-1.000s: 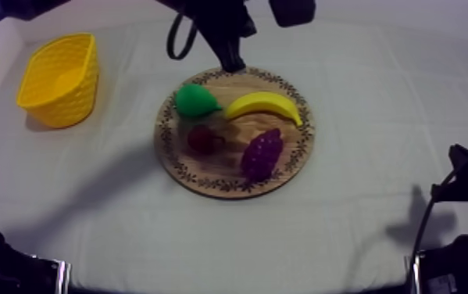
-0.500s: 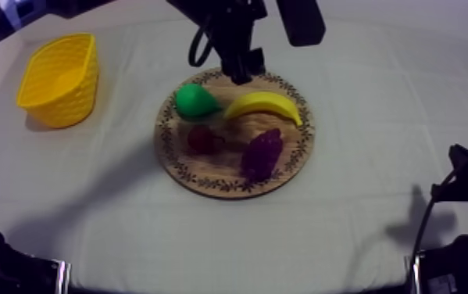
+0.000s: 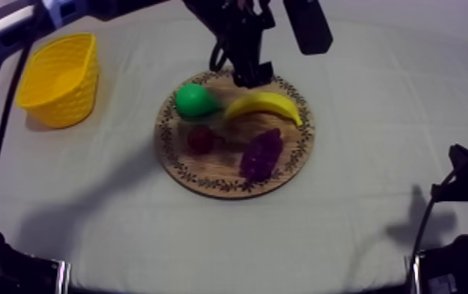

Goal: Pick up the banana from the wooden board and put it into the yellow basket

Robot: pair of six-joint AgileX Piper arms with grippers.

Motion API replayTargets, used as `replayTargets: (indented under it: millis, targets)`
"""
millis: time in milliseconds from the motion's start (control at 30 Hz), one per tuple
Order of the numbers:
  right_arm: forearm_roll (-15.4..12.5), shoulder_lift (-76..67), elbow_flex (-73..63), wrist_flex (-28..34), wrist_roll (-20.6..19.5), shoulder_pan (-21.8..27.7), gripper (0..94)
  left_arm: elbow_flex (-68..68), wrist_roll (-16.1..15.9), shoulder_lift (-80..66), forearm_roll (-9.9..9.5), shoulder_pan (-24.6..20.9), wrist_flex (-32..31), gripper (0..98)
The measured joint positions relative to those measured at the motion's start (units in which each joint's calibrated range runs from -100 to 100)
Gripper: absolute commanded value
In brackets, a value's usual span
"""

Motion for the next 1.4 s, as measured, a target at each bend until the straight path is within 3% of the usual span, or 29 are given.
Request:
replayTargets:
  millis: [533,1033,1133,1400]
  targets:
    - [0.00,0.00,0.00,0.00,0.00,0.00,0.6,-13.61,2.18,19.01,-2.86,0.30,3.76,89.6]
    - [0.00,0.00,0.00,0.00,0.00,0.00,0.6,-22.03,2.26,28.96,-3.57,0.03,5.46,82.6]
    - [0.00,0.00,0.00,0.00,0.00,0.00,0.6,-23.42,2.15,30.00,-3.57,0.00,6.15,76.4]
    - [0.00,0.00,0.00,0.00,0.00,0.00,0.6,-24.28,2.34,30.65,-3.40,-0.05,6.51,48.1]
